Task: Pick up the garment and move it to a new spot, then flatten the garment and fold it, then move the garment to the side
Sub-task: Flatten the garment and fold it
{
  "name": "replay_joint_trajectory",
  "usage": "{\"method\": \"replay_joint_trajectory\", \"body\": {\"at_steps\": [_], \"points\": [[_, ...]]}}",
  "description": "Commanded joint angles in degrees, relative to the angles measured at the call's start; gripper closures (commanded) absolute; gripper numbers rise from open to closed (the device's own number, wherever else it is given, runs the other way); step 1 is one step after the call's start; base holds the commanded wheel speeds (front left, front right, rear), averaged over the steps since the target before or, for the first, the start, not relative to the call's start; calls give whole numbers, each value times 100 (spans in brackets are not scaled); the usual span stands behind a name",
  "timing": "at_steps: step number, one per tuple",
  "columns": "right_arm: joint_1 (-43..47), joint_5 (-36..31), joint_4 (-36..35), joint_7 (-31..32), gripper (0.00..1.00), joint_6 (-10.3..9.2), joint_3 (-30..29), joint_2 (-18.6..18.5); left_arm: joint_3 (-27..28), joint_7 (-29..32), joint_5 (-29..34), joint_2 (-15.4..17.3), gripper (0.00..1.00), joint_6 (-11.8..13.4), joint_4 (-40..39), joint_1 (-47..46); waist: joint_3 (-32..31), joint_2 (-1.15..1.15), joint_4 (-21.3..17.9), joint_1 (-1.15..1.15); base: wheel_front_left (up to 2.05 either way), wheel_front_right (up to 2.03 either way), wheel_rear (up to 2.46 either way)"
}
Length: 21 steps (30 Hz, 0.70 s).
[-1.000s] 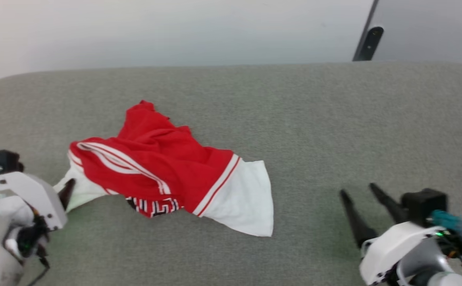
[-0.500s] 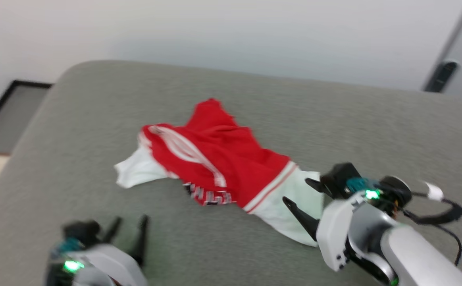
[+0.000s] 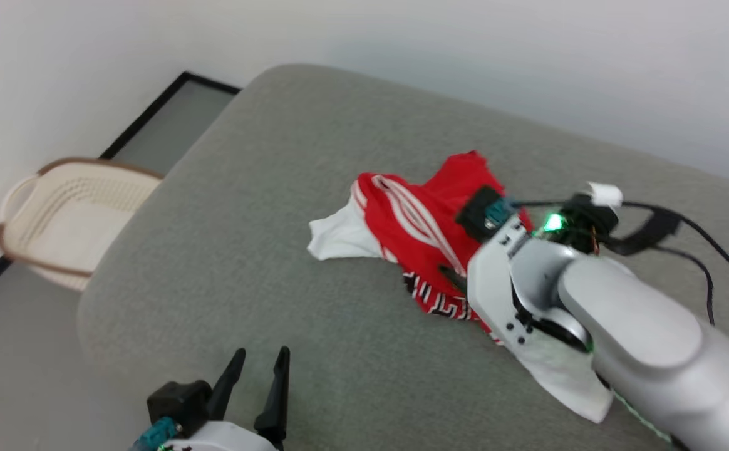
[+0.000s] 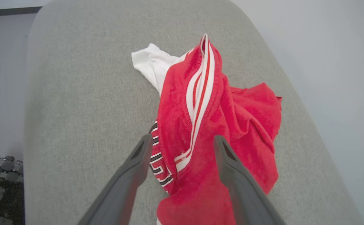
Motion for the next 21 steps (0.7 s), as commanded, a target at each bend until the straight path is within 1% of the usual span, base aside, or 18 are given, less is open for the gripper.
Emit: {"method": "replay_joint_trajectory", "body": {"at_steps": [1,4,7,10,14,18,19,20,21], "points": [[-153,43,221,-14,0,-8,192,-37,90,1,110,-93,0,-64,-15,46,326,0,274,0,0,0,0],[-597,151,750,-143,0,-8,660,65,361,0,330,-354,0,-231,10,146,490,0,304,0,0,0,0],[-954,199,1294,-325,0,-8,924,113,596,1,509,-598,0,-400,78,212,627,0,316,0,0,0,0],[-1085,278,1765,-468,0,-7,1163,217,795,0,673,-810,0,-580,180,243,698,0,318,0,0,0,0],[-1108,578,2069,-461,0,-8,1468,305,991,-1,836,-1043,0,-818,337,231,775,0,321,0,0,0,0],[-1108,773,2168,-372,0,-8,1674,338,1118,-1,992,-1239,0,-1018,523,161,816,0,324,0,0,0,0],[-1115,823,2165,-421,50,-8,1692,339,1150,0,1027,-1283,0,-1061,567,145,816,0,323,0,0,0,0],[-1115,823,2165,-421,50,-8,1692,339,1150,0,1027,-1283,0,-1061,567,145,816,0,323,0,0,0,0],[-1166,932,2216,-521,100,-8,1711,317,1191,0,1085,-1348,0,-1128,663,119,800,0,318,0,0,0,0]]}}
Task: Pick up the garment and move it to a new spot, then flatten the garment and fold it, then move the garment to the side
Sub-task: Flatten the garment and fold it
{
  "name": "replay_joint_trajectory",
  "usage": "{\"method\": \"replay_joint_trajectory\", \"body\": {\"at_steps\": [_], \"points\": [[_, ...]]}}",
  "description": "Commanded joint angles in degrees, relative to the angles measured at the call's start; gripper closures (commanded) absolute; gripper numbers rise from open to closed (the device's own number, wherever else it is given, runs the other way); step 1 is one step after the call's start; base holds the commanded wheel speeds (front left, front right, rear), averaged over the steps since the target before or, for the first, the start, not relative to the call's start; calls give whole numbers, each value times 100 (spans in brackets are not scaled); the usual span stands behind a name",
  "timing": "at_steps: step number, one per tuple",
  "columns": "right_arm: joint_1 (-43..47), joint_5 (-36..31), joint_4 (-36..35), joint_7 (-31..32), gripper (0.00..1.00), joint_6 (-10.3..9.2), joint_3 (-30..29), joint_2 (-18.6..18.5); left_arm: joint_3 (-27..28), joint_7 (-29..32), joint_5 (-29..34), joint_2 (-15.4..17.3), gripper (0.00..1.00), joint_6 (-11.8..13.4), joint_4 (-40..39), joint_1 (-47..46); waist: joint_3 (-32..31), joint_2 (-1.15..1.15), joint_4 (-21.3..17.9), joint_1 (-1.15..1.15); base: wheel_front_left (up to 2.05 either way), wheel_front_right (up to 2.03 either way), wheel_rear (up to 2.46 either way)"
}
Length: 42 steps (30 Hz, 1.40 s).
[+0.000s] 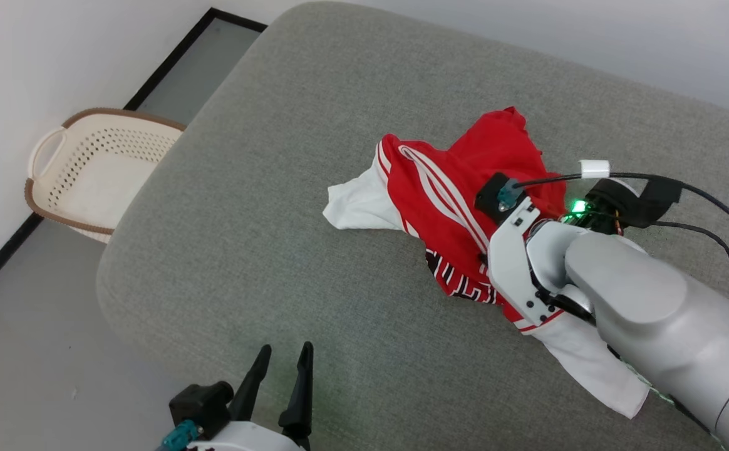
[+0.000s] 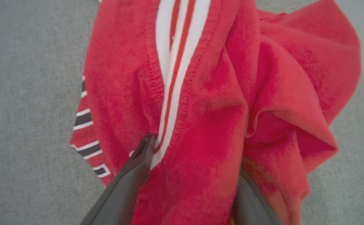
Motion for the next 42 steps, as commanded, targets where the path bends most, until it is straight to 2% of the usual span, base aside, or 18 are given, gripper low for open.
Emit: {"method": "replay_joint_trajectory", "body": {"at_steps": [1,8,13,18,22,24,25,26,30,34,38,42], "points": [[-111,97,46,-113,100,-8,6,-27,39,1,55,-28,0,-62,56,-71,-18,0,-7,0,0,0,0],[-431,540,484,-709,100,-8,-515,-223,127,1,178,-123,0,-256,266,-114,-68,0,-42,0,0,0,0],[-811,724,1186,-954,100,-8,-1041,-415,143,1,209,-180,0,-391,372,-204,9,0,-43,0,0,0,0],[-1222,670,2069,-1165,100,-8,-1390,-513,172,1,240,-259,0,-489,398,-325,213,0,12,0,0,0,0],[-1351,545,2301,-1196,100,-8,-1583,-634,226,1,270,-305,0,-546,429,-383,341,0,53,0,0,0,0],[-1313,489,2323,-1153,85,-8,-1724,-783,240,1,287,-322,0,-561,472,-438,374,0,64,0,0,0,0],[-1261,461,2327,-1153,63,-8,-1822,-857,242,1,297,-327,0,-580,496,-483,386,0,67,0,0,0,0],[-1231,434,2322,-1215,0,-8,-1916,-864,235,0,305,-339,0,-600,513,-525,392,0,70,0,0,0,0],[-1050,323,2313,-1604,0,-7,-2216,-787,212,11,237,-281,0,-688,616,-744,257,0,50,0,0,0,0],[-840,226,2325,-2061,0,-7,-2326,-570,375,90,114,-41,0,-742,584,-1003,73,0,-292,0,0,0,0],[-586,256,2186,-2571,0,-7,-2349,-374,569,306,-38,331,0,-778,472,-1243,-92,0,-718,0,0,0,0],[-128,336,1610,-3032,0,-7,-2287,-356,659,725,-139,764,0,-819,309,-1633,-200,0,-1136,0,0,0,0]]}}
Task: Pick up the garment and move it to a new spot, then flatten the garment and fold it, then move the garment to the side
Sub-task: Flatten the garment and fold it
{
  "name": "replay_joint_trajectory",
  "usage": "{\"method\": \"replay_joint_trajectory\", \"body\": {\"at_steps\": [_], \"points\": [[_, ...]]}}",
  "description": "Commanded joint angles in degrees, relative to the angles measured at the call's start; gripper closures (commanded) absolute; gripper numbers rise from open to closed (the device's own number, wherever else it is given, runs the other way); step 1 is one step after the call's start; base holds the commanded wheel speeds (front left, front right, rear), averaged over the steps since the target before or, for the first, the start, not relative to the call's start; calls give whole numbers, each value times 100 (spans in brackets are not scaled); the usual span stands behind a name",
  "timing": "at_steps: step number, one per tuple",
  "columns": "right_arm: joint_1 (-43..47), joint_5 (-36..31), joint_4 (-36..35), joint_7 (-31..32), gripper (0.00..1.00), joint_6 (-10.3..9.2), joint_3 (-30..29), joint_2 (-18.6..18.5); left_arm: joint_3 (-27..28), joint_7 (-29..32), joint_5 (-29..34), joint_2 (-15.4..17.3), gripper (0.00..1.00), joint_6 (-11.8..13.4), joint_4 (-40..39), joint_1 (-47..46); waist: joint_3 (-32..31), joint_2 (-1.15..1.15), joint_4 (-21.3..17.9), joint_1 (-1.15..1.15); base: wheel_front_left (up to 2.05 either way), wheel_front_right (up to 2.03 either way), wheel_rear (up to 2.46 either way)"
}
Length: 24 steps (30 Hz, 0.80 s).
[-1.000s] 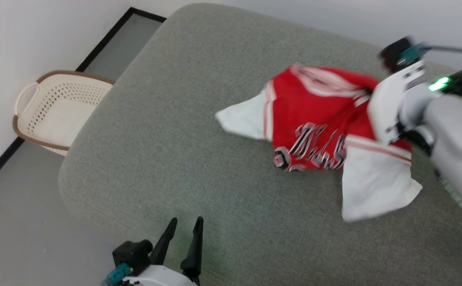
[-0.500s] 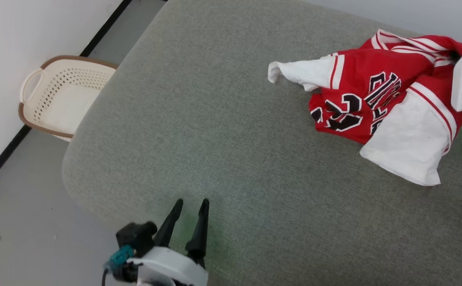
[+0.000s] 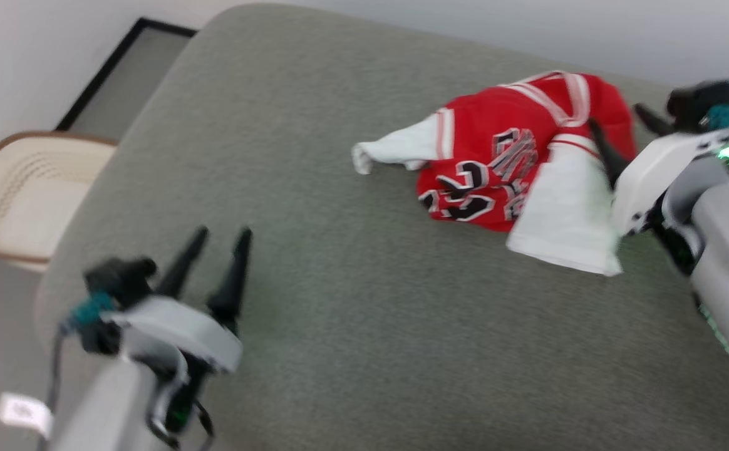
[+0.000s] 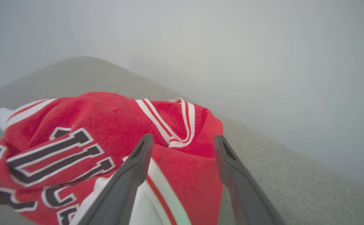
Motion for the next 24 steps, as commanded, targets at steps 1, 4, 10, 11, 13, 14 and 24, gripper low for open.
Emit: {"method": "replay_joint_trajectory", "body": {"at_steps": [1,4,10,11,13,14,24], "points": [[284,46,-302,-183,0,-6,32,-33,53,203,-56,210,0,-33,-93,-250,-271,0,-646,0,0,0,0],[715,59,-888,-380,0,-7,-9,-96,171,675,-417,491,0,-61,-145,-622,-298,0,-980,0,0,0,0],[1635,-315,-2249,-504,0,-6,-459,-205,225,2284,-1346,1082,0,-104,440,-1413,-229,0,-1633,0,0,0,0],[1793,-398,-2478,-500,0,-7,-623,-226,236,2555,-1513,1159,0,-106,563,-1565,-212,0,-1733,0,0,0,0],[2137,-725,-2970,-503,0,-7,-932,-254,228,3159,-1820,1303,0,-97,884,-1825,-160,0,-1926,0,0,0,0],[2304,-896,-3226,-482,0,-6,-1098,-243,210,3411,-1930,1370,0,-99,1047,-1964,-129,0,-2014,0,0,0,0],[4127,-2649,-6502,1219,0,-6,-2918,422,395,4768,-2544,1388,0,373,3000,-3513,343,0,-2726,0,0,0,0]]}}
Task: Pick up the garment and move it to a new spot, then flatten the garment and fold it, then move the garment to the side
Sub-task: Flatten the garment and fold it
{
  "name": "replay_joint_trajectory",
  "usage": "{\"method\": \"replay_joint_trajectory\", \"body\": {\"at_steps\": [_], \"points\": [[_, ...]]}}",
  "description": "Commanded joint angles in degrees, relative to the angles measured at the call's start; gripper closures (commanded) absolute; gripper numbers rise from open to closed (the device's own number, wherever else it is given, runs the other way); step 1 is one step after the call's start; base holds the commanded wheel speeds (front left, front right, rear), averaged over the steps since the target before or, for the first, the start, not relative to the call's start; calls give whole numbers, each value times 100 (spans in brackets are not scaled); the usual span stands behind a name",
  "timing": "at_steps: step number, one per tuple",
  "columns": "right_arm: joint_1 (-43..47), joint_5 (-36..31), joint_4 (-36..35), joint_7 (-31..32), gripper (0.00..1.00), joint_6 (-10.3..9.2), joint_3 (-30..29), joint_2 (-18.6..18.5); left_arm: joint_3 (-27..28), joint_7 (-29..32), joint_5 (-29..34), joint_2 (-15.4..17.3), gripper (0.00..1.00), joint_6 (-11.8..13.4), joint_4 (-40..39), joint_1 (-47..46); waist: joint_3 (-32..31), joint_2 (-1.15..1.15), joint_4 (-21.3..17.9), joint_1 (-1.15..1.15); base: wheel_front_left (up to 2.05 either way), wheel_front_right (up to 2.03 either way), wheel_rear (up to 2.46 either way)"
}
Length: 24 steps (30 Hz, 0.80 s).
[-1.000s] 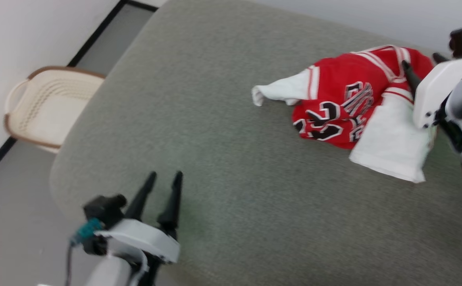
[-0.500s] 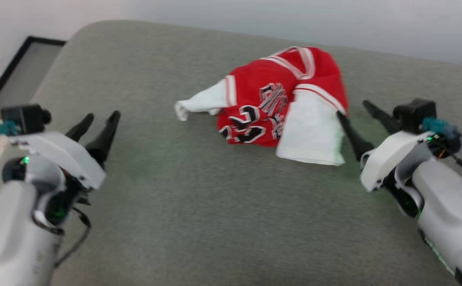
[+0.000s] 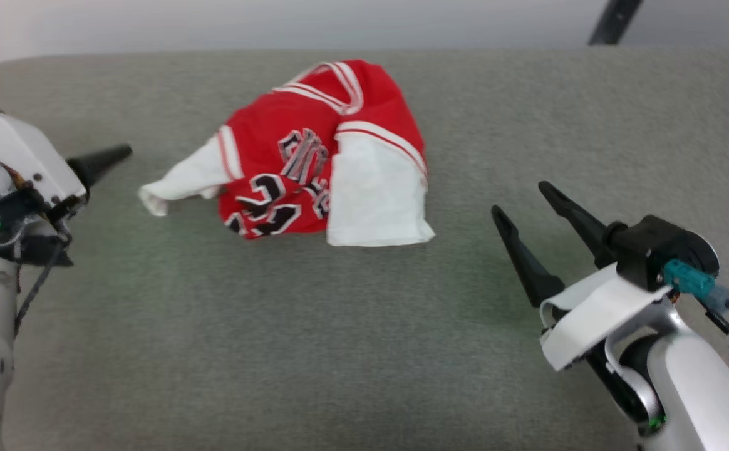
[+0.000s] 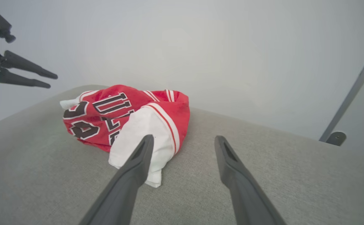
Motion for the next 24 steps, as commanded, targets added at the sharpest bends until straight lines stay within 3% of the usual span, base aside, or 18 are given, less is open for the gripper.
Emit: {"method": "replay_joint_trajectory", "body": {"at_steps": [1,8,13,19,20,21,22,23,24], "points": [[295,-276,-596,340,0,-6,-226,182,-185,452,81,4,0,80,338,-190,381,0,-459,0,0,0,0],[883,-742,-1911,1047,0,-6,-541,595,-445,1092,209,71,0,222,1080,-658,604,0,-656,0,0,0,0],[1016,-846,-2203,1211,0,-6,-602,707,-424,1425,70,28,0,159,1409,-835,672,0,-682,0,0,0,0],[1034,-870,-2296,1256,0,-6,-604,778,-437,1324,67,-23,0,81,1625,-834,730,0,-666,0,0,0,0],[1025,-877,-2304,1266,0,-6,-602,782,-450,1288,73,-54,38,52,1665,-814,744,0,-661,0,0,0,0],[1012,-885,-2316,1269,0,-6,-602,788,-469,1251,88,-76,61,14,1692,-807,763,0,-656,0,0,0,0],[993,-892,-2320,1274,0,-6,-600,788,-490,1197,115,-94,76,-13,1716,-807,776,0,-651,0,0,0,0],[972,-897,-2320,1273,0,-6,-602,788,-509,1153,137,-108,100,-34,1746,-810,784,0,-648,0,0,0,0],[952,-899,-2325,1285,0,-6,-606,789,-519,1118,137,-126,100,-75,1765,-828,790,0,-644,0,0,0,0]]}}
